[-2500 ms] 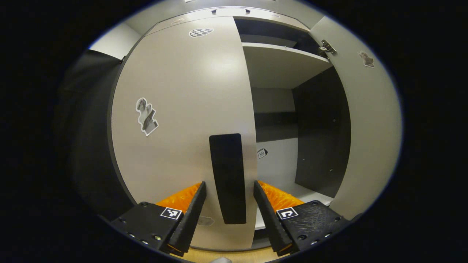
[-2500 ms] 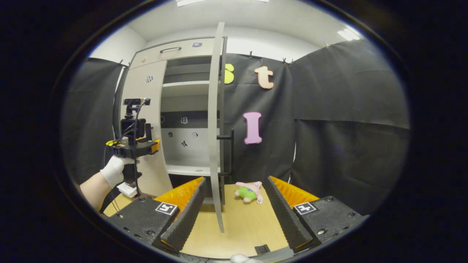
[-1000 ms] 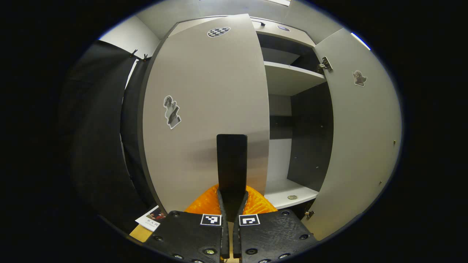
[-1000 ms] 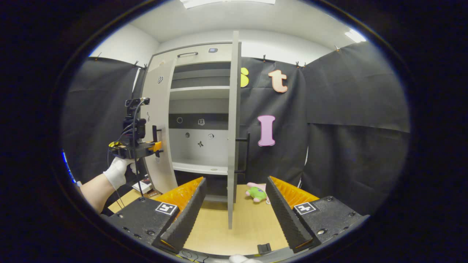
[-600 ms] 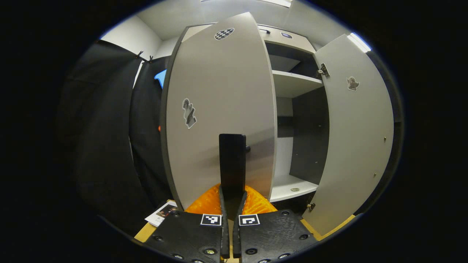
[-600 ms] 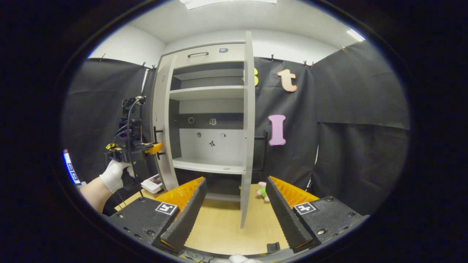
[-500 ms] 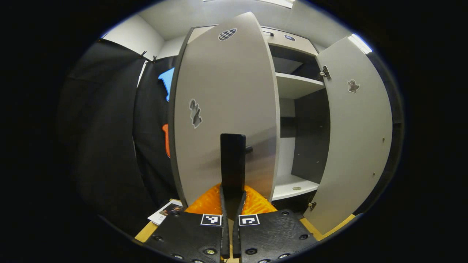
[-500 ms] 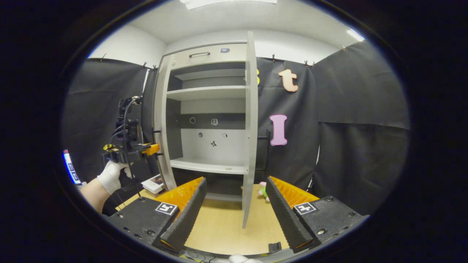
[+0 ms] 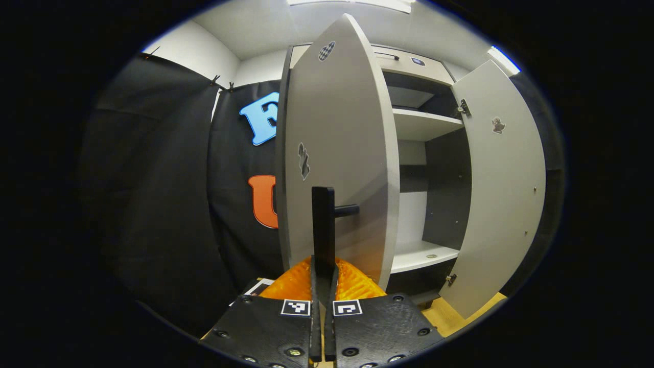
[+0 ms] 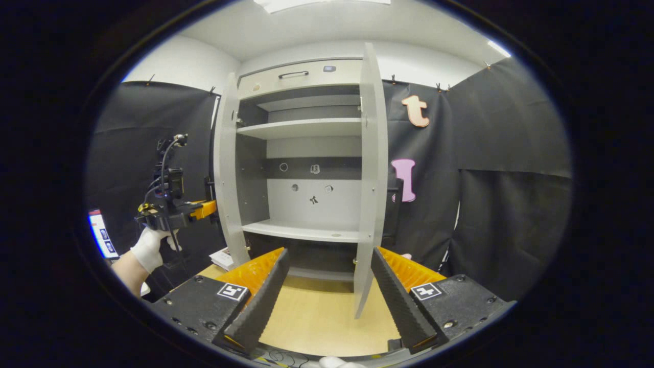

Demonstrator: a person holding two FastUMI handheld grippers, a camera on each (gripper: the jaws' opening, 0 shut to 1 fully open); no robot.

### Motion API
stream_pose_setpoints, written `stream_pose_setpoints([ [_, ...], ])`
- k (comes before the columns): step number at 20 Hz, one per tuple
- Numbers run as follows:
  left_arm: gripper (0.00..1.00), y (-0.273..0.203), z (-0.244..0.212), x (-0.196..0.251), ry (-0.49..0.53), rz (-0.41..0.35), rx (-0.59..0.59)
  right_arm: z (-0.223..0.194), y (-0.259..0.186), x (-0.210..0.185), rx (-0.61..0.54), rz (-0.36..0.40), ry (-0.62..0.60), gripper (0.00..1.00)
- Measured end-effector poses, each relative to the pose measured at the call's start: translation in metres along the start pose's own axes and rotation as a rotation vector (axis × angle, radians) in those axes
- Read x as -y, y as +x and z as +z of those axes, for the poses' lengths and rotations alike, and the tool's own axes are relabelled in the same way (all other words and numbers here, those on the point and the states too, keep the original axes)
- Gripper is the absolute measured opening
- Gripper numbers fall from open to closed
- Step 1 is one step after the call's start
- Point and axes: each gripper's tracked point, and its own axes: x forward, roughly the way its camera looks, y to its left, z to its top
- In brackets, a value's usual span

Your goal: Open the right door of the double-door shoe cabinet with the right hand, and open the left door with the left hand.

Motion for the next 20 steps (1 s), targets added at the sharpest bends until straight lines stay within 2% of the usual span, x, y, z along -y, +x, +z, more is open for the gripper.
stream_pose_setpoints([
  [5,0.02,-0.006,-0.002,-0.030,0.001,0.032,0.009,0.001,0.005,-0.007,0.003,0.011,0.001,0.99],
  [10,0.00,-0.008,-0.008,-0.073,0.017,0.095,0.001,0.003,0.010,-0.018,0.006,0.027,0.000,1.00],
  [12,0.00,-0.007,-0.009,-0.081,-0.016,0.066,0.006,0.002,0.012,-0.023,0.002,0.037,-0.001,0.99],
  [20,0.00,-0.002,-0.011,-0.107,-0.022,-0.048,0.016,-0.003,0.017,-0.037,-0.013,0.053,-0.020,0.99],
])
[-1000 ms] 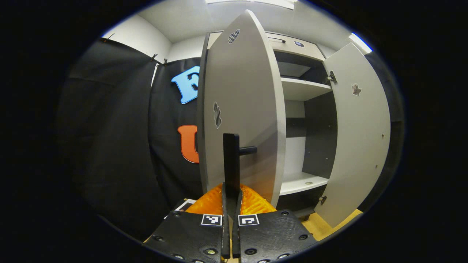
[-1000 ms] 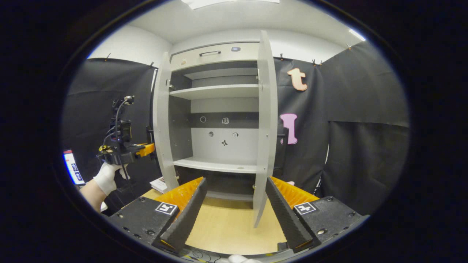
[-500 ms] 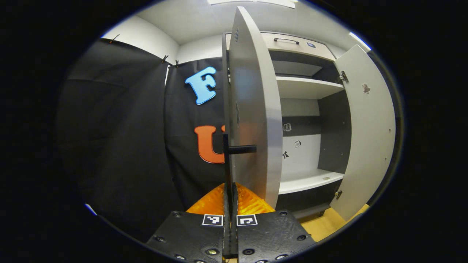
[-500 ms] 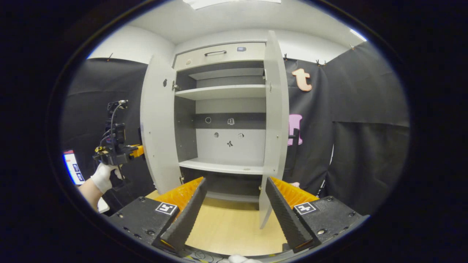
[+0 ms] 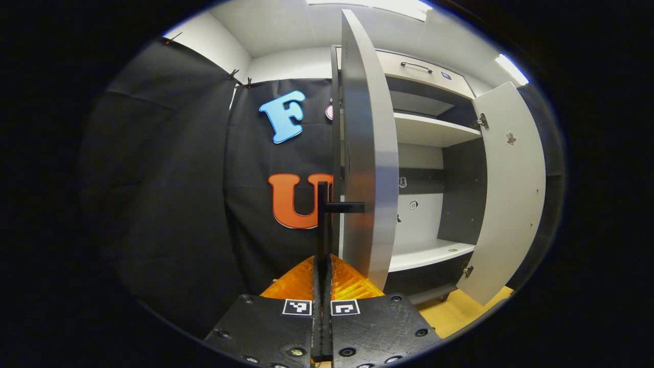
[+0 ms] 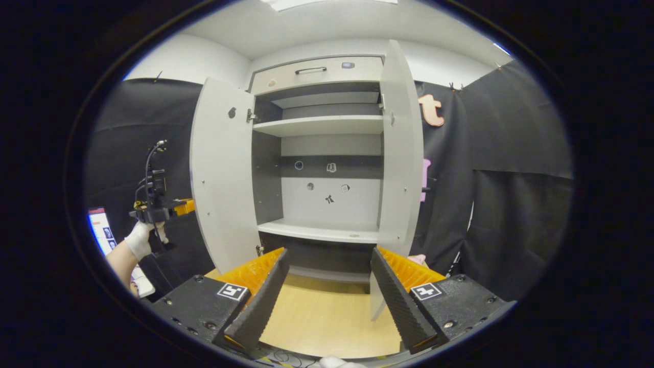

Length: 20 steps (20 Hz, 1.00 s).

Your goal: Open the right door of the double-door shoe cabinet with the right hand, and open the left door with the left hand.

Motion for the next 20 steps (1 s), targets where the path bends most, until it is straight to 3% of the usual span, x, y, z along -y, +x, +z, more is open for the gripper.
stream_pose_setpoints([
  [4,0.00,0.000,0.000,0.001,0.015,-0.015,0.007,-0.002,-0.001,-0.002,-0.004,-0.002,-0.005,0.99],
  [5,0.08,0.000,0.000,0.002,0.013,-0.014,0.005,-0.001,-0.001,-0.002,-0.003,-0.002,-0.005,0.99],
  [6,0.00,0.002,-0.001,0.001,0.011,-0.013,0.005,0.000,0.000,-0.002,-0.001,-0.003,-0.008,0.99],
  [10,0.04,-0.008,-0.010,-0.008,0.007,0.035,-0.031,0.001,-0.001,0.000,0.004,-0.003,-0.012,0.99],
  [12,0.30,-0.012,-0.010,-0.024,0.002,0.085,-0.037,0.000,-0.001,0.002,0.004,-0.002,-0.011,0.99],
  [16,0.94,-0.027,-0.018,-0.034,-0.051,0.111,-0.041,-0.001,0.004,0.007,0.000,-0.002,-0.005,0.99],
  [20,0.95,-0.058,-0.020,-0.035,-0.030,0.148,-0.041,0.001,0.007,0.016,0.001,-0.014,0.009,0.99],
])
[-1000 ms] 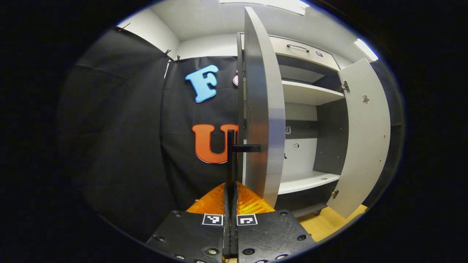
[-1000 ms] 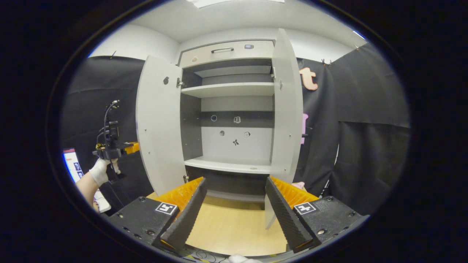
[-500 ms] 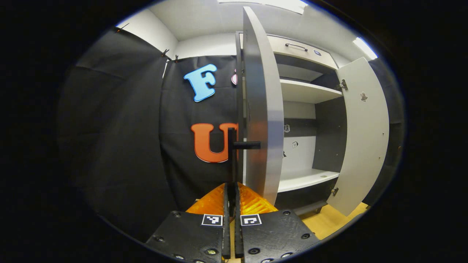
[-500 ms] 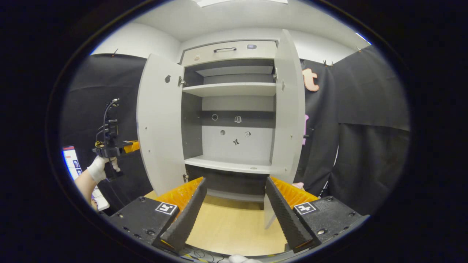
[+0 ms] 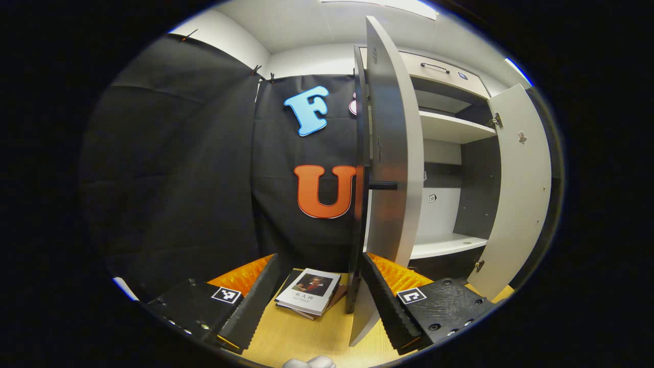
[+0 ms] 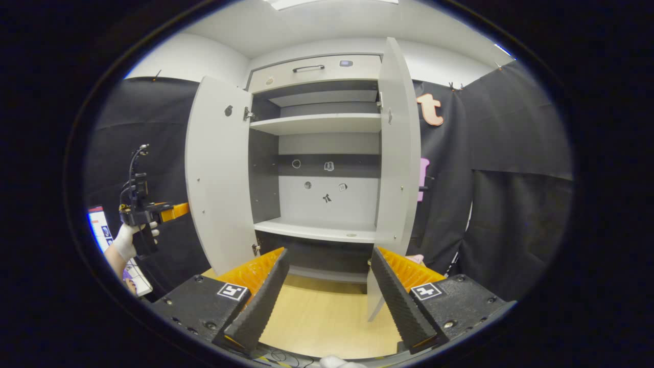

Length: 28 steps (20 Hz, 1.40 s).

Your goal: Open the right door of the double-door shoe cabinet with the right hand, and open the left door with the left hand.

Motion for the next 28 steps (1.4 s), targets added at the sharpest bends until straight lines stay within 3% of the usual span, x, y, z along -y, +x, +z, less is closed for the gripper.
stream_pose_setpoints([
  [9,0.94,-0.077,0.017,0.066,0.025,0.002,0.024,0.013,-0.002,0.022,0.024,0.002,0.007,0.99],
  [18,0.95,-0.117,0.033,0.190,0.017,-0.119,0.003,0.032,-0.016,0.059,0.081,-0.053,0.019,0.99],
  [28,0.95,-0.141,0.030,0.220,0.057,-0.119,0.022,0.018,-0.030,0.085,0.089,-0.137,0.038,0.99],
])
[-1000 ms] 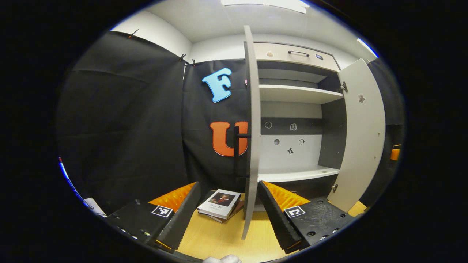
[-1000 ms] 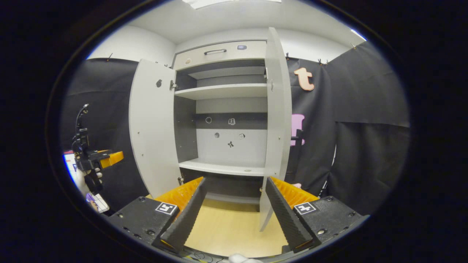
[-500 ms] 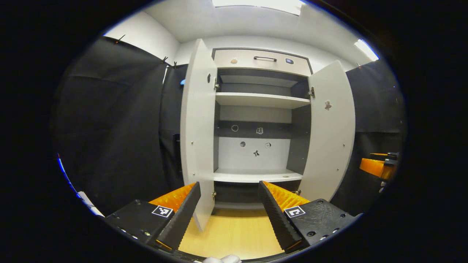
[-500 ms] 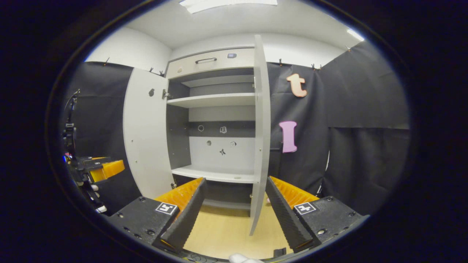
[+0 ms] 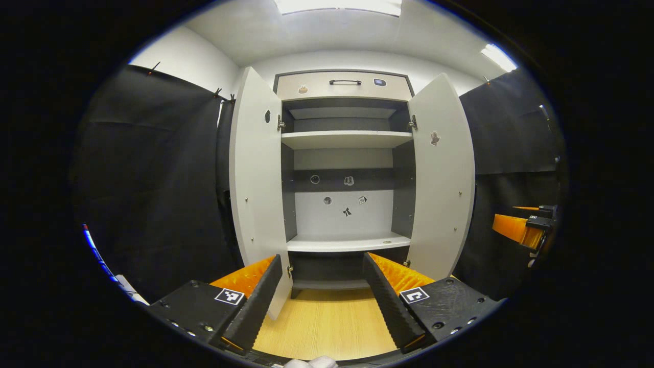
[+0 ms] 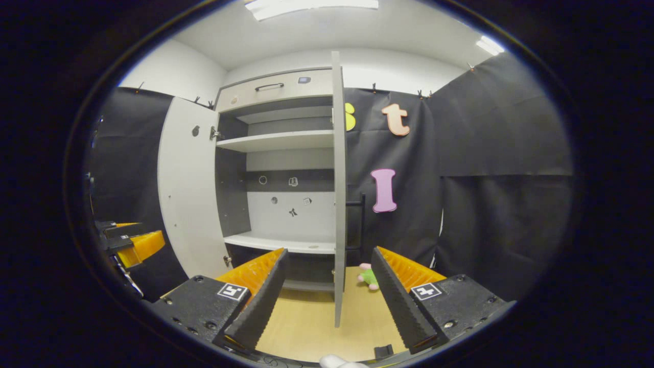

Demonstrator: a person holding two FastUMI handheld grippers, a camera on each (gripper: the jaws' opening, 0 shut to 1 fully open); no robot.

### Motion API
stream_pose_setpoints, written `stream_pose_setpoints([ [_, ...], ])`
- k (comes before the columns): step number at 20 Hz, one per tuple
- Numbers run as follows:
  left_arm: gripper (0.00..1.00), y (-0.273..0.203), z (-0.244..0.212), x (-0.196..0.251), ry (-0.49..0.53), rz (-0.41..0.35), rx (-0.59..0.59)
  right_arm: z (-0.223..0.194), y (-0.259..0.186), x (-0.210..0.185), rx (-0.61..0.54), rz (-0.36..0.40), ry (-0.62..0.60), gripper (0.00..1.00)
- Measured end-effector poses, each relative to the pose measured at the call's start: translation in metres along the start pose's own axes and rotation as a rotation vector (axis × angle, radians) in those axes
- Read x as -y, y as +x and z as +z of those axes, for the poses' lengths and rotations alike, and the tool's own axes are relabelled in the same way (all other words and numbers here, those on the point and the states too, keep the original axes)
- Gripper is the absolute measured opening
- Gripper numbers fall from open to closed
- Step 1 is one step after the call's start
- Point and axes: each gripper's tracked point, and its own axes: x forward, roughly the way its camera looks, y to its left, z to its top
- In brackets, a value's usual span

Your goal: Open the right door of the double-door shoe cabinet with the right hand, and open the left door with the left hand.

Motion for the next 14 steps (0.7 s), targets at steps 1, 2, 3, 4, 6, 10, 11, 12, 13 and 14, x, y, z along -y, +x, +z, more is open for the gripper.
stream_pose_setpoints([
  [1,0.94,-0.001,0.000,0.000,0.004,0.004,0.002,0.000,-0.001,0.001,0.000,-0.005,0.002,0.99],
  [2,0.94,-0.001,0.003,-0.002,0.010,0.007,0.007,-0.001,-0.001,0.001,0.000,-0.007,0.003,0.99],
  [3,0.95,0.000,0.005,-0.003,0.013,0.009,0.011,0.000,-0.002,0.001,-0.001,-0.010,0.005,0.99],
  [4,0.94,-0.001,0.005,-0.003,0.010,0.005,0.013,0.001,-0.003,0.000,0.003,-0.010,0.006,0.99],
  [6,0.95,-0.003,0.006,-0.003,0.008,0.002,0.014,0.002,-0.006,-0.003,0.007,-0.010,0.006,0.99],
  [10,0.95,-0.003,0.005,-0.003,0.013,-0.003,0.013,0.002,-0.009,-0.008,0.008,-0.005,0.009,0.99],
  [11,0.94,-0.005,0.004,-0.004,0.012,-0.003,0.011,0.003,-0.010,-0.009,0.008,-0.004,0.009,0.99],
  [12,0.94,-0.005,0.004,-0.004,0.012,-0.003,0.011,0.003,-0.011,-0.011,0.010,-0.004,0.009,1.00],
  [13,0.95,-0.006,0.004,-0.006,0.010,-0.003,0.009,0.003,-0.011,-0.012,0.011,-0.003,0.008,1.00],
  [14,0.95,-0.008,0.004,-0.007,0.008,-0.003,0.009,0.002,-0.012,-0.012,0.011,-0.004,0.006,1.00],
])
